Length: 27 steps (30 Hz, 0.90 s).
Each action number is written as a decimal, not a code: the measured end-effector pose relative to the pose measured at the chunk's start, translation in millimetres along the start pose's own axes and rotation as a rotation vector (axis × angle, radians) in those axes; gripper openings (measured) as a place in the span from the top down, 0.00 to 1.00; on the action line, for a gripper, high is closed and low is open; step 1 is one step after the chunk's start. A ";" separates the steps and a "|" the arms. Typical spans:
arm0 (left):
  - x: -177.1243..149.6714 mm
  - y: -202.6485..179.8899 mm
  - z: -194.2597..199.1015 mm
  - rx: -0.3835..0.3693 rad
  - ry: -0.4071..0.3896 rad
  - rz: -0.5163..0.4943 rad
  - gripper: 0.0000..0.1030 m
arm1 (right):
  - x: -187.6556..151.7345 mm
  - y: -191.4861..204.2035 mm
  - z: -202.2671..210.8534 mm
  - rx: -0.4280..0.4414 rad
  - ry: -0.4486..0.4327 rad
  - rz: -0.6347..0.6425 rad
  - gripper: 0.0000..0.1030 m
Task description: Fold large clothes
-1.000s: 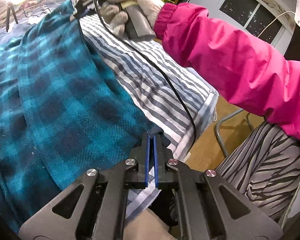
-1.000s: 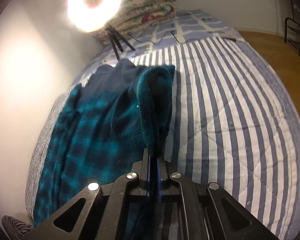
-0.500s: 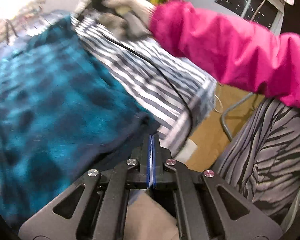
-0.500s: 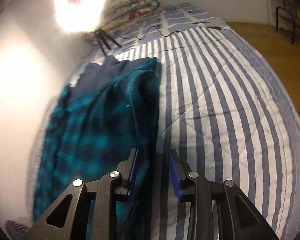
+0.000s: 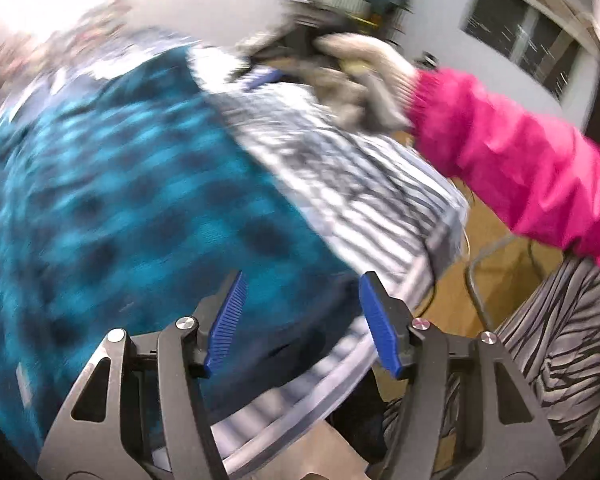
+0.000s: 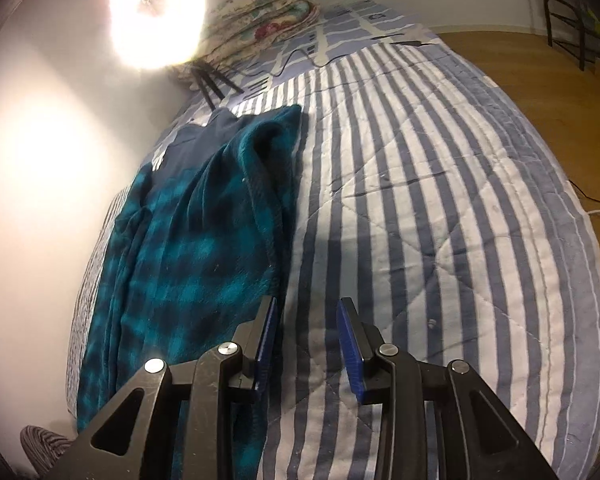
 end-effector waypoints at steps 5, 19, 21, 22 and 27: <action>-0.8 -23.2 -27.4 0.048 0.050 -0.099 0.50 | -4.8 0.9 5.7 0.006 0.002 0.013 0.68; -12.6 -20.5 -40.7 0.077 0.096 -0.124 0.60 | -13.7 -5.9 2.1 0.008 0.019 0.002 0.68; -11.8 -21.8 -38.4 0.073 0.087 -0.119 0.60 | -14.7 -6.1 0.8 0.008 0.023 0.002 0.68; -11.1 -22.1 -36.8 0.072 0.080 -0.118 0.60 | -15.2 -6.0 0.2 0.008 0.024 0.001 0.68; -15.1 -25.5 -38.9 0.092 0.082 -0.146 0.60 | -15.8 -6.9 -3.9 0.008 0.035 0.000 0.68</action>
Point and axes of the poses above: each gripper's, at about its wrist camera, not at the fingertips, and z roughly against the way its jaws point, y to its left, x to its top, the point moved 6 cm from there along -z, roughly the way its jaws point, and after that the axes turned 7 degrees about x, right-handed, at the moved point
